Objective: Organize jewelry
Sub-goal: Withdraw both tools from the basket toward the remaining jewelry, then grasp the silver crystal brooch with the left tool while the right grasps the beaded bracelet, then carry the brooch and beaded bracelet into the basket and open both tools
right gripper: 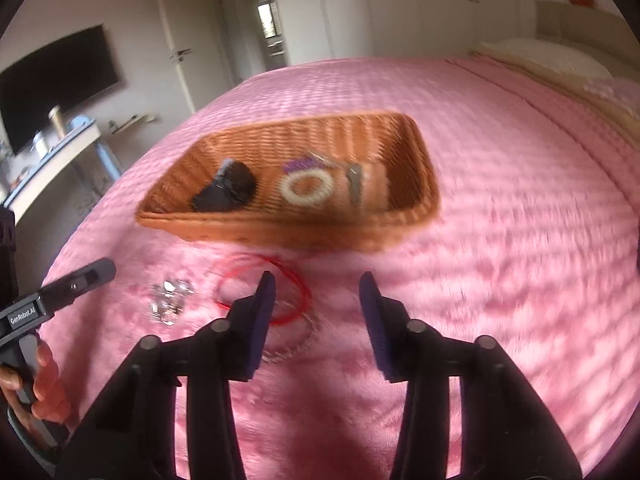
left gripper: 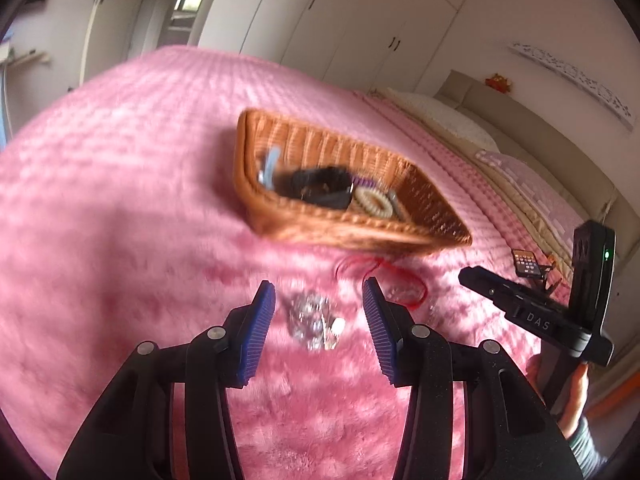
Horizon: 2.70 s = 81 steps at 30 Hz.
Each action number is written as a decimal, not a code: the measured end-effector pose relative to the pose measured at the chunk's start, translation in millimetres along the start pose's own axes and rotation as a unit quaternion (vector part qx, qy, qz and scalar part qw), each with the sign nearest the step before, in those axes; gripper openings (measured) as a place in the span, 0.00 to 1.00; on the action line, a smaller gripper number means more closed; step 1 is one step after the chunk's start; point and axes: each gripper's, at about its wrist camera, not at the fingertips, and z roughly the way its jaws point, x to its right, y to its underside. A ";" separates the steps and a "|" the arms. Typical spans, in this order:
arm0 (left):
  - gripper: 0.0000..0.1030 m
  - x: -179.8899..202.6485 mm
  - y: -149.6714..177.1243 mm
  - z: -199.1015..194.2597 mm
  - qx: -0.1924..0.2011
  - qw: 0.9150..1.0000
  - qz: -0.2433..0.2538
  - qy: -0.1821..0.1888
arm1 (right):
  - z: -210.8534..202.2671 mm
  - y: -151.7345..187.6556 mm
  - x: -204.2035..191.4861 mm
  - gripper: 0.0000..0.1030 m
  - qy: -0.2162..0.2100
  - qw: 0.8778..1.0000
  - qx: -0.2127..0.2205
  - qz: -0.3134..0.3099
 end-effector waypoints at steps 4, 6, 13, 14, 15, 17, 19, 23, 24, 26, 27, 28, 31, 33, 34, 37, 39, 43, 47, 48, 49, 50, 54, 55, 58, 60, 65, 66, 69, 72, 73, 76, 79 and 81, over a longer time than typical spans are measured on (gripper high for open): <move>0.43 -0.6 7.8 14.0 -0.015 1.000 -0.001 -0.019 | 14.5 9.4 2.0 0.35 0.002 1.000 -0.027 0.000; 0.43 -0.5 8.6 16.0 -0.017 1.000 0.004 -0.024 | 20.2 10.7 -4.7 0.35 0.009 0.999 -0.036 -0.017; 0.43 10.3 7.2 35.8 -0.049 0.998 0.025 -0.031 | 40.1 13.9 -25.7 0.35 0.058 0.994 -0.061 -0.067; 0.43 12.4 7.2 39.1 -0.052 0.998 0.027 -0.037 | 40.5 14.2 -27.3 0.35 0.062 0.994 -0.061 -0.071; 0.42 14.1 7.3 42.9 -0.055 0.997 0.030 -0.045 | 40.3 14.8 -30.0 0.34 0.065 0.993 -0.060 -0.077; 0.32 15.3 8.7 48.3 -0.062 0.996 0.034 -0.056 | 39.1 16.9 -34.3 0.27 0.062 0.992 -0.060 -0.087; 0.19 13.5 9.7 48.1 -0.064 0.996 0.031 -0.057 | 37.2 17.5 -37.8 0.12 0.059 0.992 -0.059 -0.092; 0.13 7.8 10.0 37.7 -0.048 0.998 0.017 -0.046 | 28.4 17.8 -33.0 0.06 0.047 0.994 -0.061 -0.076; 0.12 8.3 9.9 34.4 -0.043 0.998 0.017 -0.044 | 22.4 20.1 -29.9 0.06 0.041 0.995 -0.061 -0.067; 0.09 9.8 11.1 25.6 -0.032 0.999 0.018 -0.038 | 8.0 24.4 -25.1 0.06 0.034 0.997 -0.054 -0.052; 0.07 10.5 12.6 21.1 -0.029 0.999 0.018 -0.035 | 3.8 26.1 -23.8 0.06 0.033 0.997 -0.052 -0.048; 0.07 10.8 15.8 14.1 -0.023 0.999 0.016 -0.029 | -3.1 29.0 -22.5 0.06 0.033 0.997 -0.048 -0.045; 0.07 11.3 23.8 -2.1 -0.010 1.000 0.010 -0.012 | -21.2 41.2 -17.3 0.06 0.034 0.998 -0.049 -0.034; 0.07 13.9 32.2 -12.8 -0.005 1.000 0.009 -0.014 | -27.0 50.8 -13.7 0.06 0.027 0.997 -0.060 -0.025; 0.07 15.3 35.8 -17.0 -0.003 1.000 0.011 -0.016 | -29.9 55.4 -13.2 0.06 0.021 0.997 -0.065 -0.023; 0.07 18.1 50.3 -28.8 -0.001 1.000 0.015 -0.027 | -39.3 67.0 -16.9 0.06 0.004 0.997 -0.072 -0.030; 0.07 17.7 55.9 -34.4 0.001 0.999 0.014 -0.028 | -43.7 71.7 -19.1 0.07 -0.007 0.996 -0.076 -0.039; 0.07 13.2 63.1 -34.4 -0.004 1.000 0.009 -0.028 | -49.1 73.4 -18.1 0.38 -0.009 0.996 -0.074 -0.037; 0.07 14.1 67.0 -29.0 -0.007 0.999 0.021 -0.038 | -51.2 62.0 -17.1 0.50 0.013 0.997 -0.054 -0.046; 0.07 15.1 67.6 -29.0 -0.006 0.999 0.025 -0.038 | -47.6 57.9 -17.4 0.50 0.020 0.997 -0.055 -0.050; 0.07 15.4 68.0 -29.5 -0.005 0.999 0.026 -0.038 | -43.3 55.2 -17.9 0.47 0.024 0.997 -0.057 -0.051; 0.07 14.1 68.2 -29.9 -0.004 0.999 0.025 -0.036 | -36.6 53.1 -19.5 0.42 0.025 0.996 -0.065 -0.057; 0.07 4.8 68.3 -30.0 -0.010 1.000 0.003 -0.026 | -10.4 58.6 -27.2 0.27 0.045 0.992 -0.093 -0.078; 0.07 2.7 68.6 -28.9 -0.015 1.000 -0.001 -0.021 | -8.9 61.4 -33.0 0.24 0.059 0.990 -0.088 -0.094; 0.07 -1.1 69.1 -26.4 -0.027 0.999 -0.012 -0.011 | -9.7 66.9 -54.4 0.06 0.093 0.981 -0.088 -0.148; 0.07 -0.1 68.2 -29.4 -0.023 1.000 -0.013 -0.004 | -15.2 66.9 -61.4 0.06 0.079 0.981 -0.084 -0.154; 0.07 9.2 62.1 -45.8 0.000 1.000 -0.004 0.028 | -40.6 55.1 -68.7 0.06 0.047 0.987 -0.060 -0.144; 0.07 10.9 59.8 -49.1 0.004 0.999 -0.005 0.036 | -47.5 49.9 -69.3 0.06 0.041 0.988 -0.053 -0.141; 0.07 17.1 50.0 -60.0 0.017 0.998 -0.006 0.064 | -68.7 33.6 -71.6 0.06 0.038 0.990 -0.025 -0.135; 0.07 25.9 38.4 -71.3 0.032 0.996 0.005 0.081 | -88.6 18.9 -69.8 0.06 0.040 0.992 0.005 -0.118; 0.07 31.7 32.6 -76.1 0.040 0.996 0.014 0.084 | -93.6 14.1 -68.4 0.06 0.038 0.993 0.015 -0.112; 0.07 47.0 18.1 -83.7 0.055 0.994 0.038 0.087 | -106.1 -5.5 -61.7 0.06 0.034 0.994 0.042 -0.093; 0.07 63.7 -3.7 -86.4 0.072 0.991 0.064 0.090 | -110.8 -30.9 -55.0 0.06 0.030 0.994 0.062 -0.081; 0.07 73.4 -23.4 -82.7 0.081 0.990 0.078 0.089 | -107.5 -50.4 -51.3 0.06 0.023 0.995 0.069 -0.074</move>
